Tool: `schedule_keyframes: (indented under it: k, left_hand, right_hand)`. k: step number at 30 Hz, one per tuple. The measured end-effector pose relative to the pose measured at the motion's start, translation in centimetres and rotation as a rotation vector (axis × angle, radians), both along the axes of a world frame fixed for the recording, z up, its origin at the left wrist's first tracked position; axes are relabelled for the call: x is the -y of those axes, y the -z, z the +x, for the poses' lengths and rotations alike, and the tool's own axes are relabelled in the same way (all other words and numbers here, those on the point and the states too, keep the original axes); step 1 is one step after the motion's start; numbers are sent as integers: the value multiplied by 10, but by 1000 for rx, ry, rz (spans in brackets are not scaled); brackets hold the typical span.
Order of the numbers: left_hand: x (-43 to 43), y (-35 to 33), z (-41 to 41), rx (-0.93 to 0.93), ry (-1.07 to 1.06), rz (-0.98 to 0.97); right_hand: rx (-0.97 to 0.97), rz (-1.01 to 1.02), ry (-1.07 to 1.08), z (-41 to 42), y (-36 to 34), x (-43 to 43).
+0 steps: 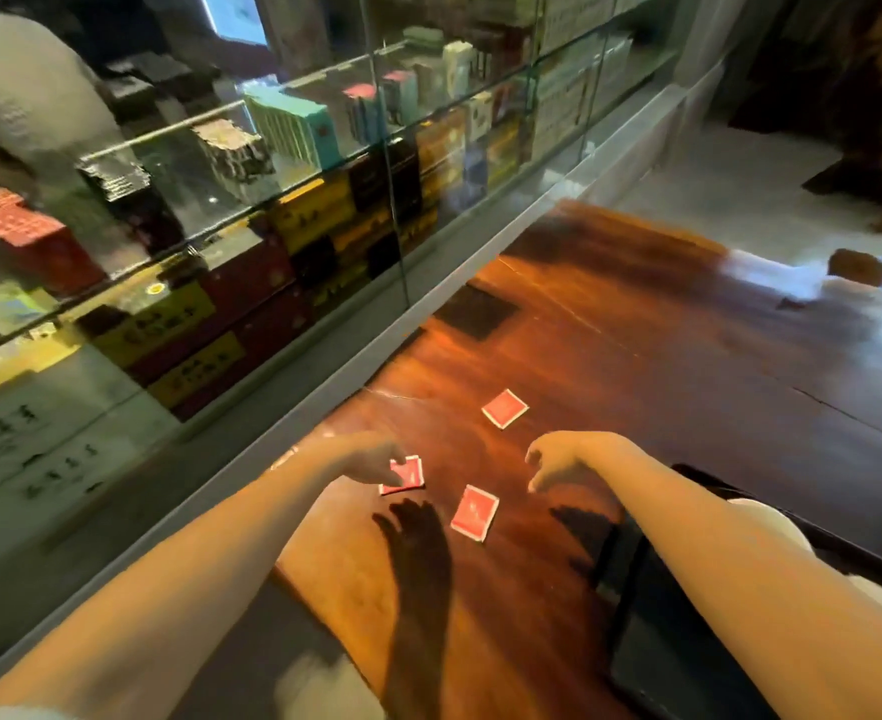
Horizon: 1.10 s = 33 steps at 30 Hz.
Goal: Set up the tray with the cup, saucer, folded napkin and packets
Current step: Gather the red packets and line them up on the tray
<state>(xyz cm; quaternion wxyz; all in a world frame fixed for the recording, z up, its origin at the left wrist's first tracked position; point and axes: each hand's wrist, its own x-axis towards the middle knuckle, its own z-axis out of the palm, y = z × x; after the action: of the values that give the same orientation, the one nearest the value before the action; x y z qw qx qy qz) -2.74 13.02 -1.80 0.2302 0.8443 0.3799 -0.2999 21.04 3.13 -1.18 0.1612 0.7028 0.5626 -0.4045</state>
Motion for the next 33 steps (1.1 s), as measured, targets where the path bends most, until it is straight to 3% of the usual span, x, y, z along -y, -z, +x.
schedule_keyframes:
  k: [4,13,19,25,30,33]
  left_hand:
    - [-21,25,-20,1,-65,4]
    - [-22,86,-22,267,-143,135]
    - [-4,109,-20,305,-141,322]
    - [0,115,-14,394,-269,118]
    - [1,117,-12,478,-351,20]
    - [4,110,-9,507,-521,-171]
  right_hand:
    - [-17,69,35,-26,28,-15]
    - [97,266,184,-71,92,-2]
    - [112,351,212,-81,105,0]
    - [30,331,295,-80,109,-1]
    - [75,323,318,-77,112,2]
    - [35,278,405,-73,110,4]
